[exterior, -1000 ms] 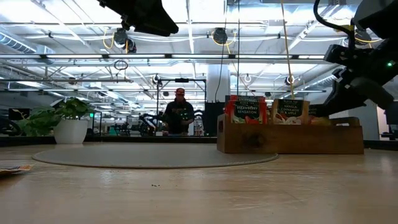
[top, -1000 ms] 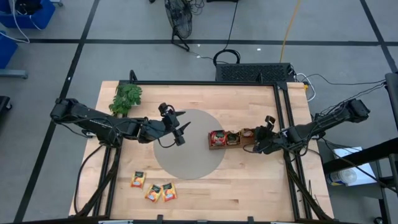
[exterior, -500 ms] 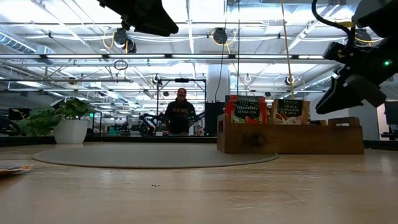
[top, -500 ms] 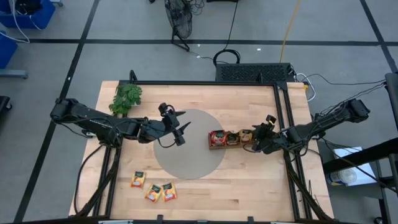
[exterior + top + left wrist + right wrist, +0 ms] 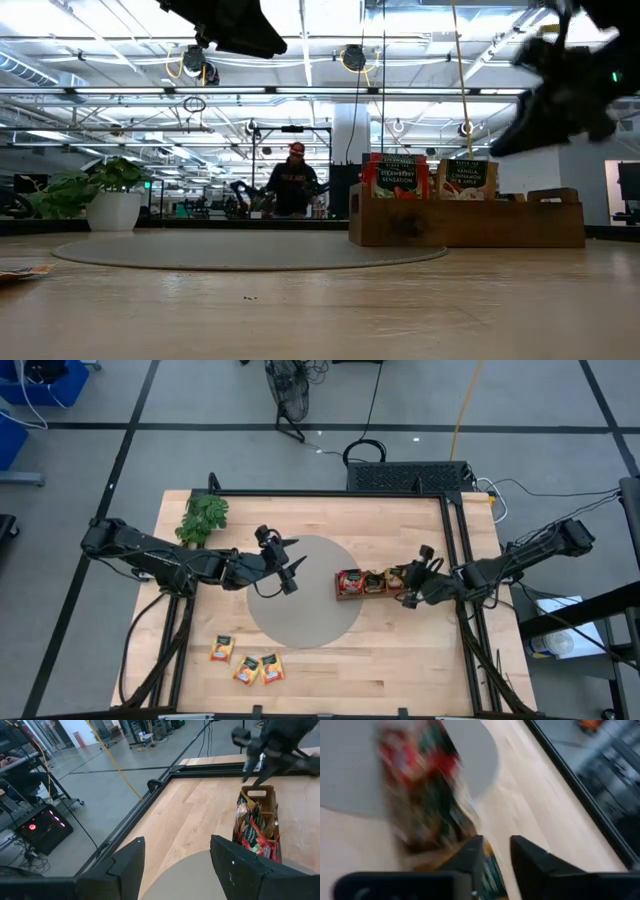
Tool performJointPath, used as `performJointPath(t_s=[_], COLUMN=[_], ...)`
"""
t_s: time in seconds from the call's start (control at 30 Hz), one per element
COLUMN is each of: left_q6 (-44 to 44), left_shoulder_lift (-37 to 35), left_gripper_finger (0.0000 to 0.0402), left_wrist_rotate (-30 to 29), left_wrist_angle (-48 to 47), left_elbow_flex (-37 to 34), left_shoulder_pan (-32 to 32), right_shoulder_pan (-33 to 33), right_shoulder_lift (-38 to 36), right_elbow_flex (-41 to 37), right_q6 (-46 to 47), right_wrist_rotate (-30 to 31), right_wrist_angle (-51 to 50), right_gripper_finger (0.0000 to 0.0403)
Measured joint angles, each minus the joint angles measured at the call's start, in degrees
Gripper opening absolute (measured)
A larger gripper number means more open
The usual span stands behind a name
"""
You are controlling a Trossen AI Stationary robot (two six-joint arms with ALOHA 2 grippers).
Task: Pick & Place Tea
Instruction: Put the yellow tea bag into the right section of the wooden organizer
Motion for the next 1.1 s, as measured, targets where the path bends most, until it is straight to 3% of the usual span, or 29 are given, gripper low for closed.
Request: performJointPath(t_s=[0.13, 0.3, 0.43, 0.67, 1.1], left_q6=[1.7, 2.8, 2.6, 2.6, 2.5], left_shoulder_lift=[0.0, 0.0, 0.0, 0.0, 0.0], left_gripper_finger=[0.0225, 0.0225, 0.0225, 0.0225, 0.0225], left_wrist_rotate=[0.0, 0.0, 0.0, 0.0, 0.0], left_wrist_angle=[0.0, 0.0, 0.0, 0.0, 0.1], left_elbow_flex=[0.0, 0.0, 0.0, 0.0, 0.0], left_shoulder_pan=[0.0, 0.0, 0.0, 0.0, 0.0], right_shoulder_pan=[-1.6, -8.5, -12.1, -12.6, -17.0], right_shoulder_lift=[1.1, 13.1, 24.2, 29.8, 35.5], right_elbow_flex=[8.3, 20.7, 22.9, 23.2, 19.5], right_q6=[-7.0, -4.3, -2.5, -2.0, -3.1], right_wrist_rotate=[-8.1, -21.4, -28.9, -34.0, -36.8], right_wrist_angle=[-2.8, -21.5, -30.7, -27.7, -22.8], right_gripper_finger=[0.0013, 0.0001, 0.0, 0.0, 0.0])
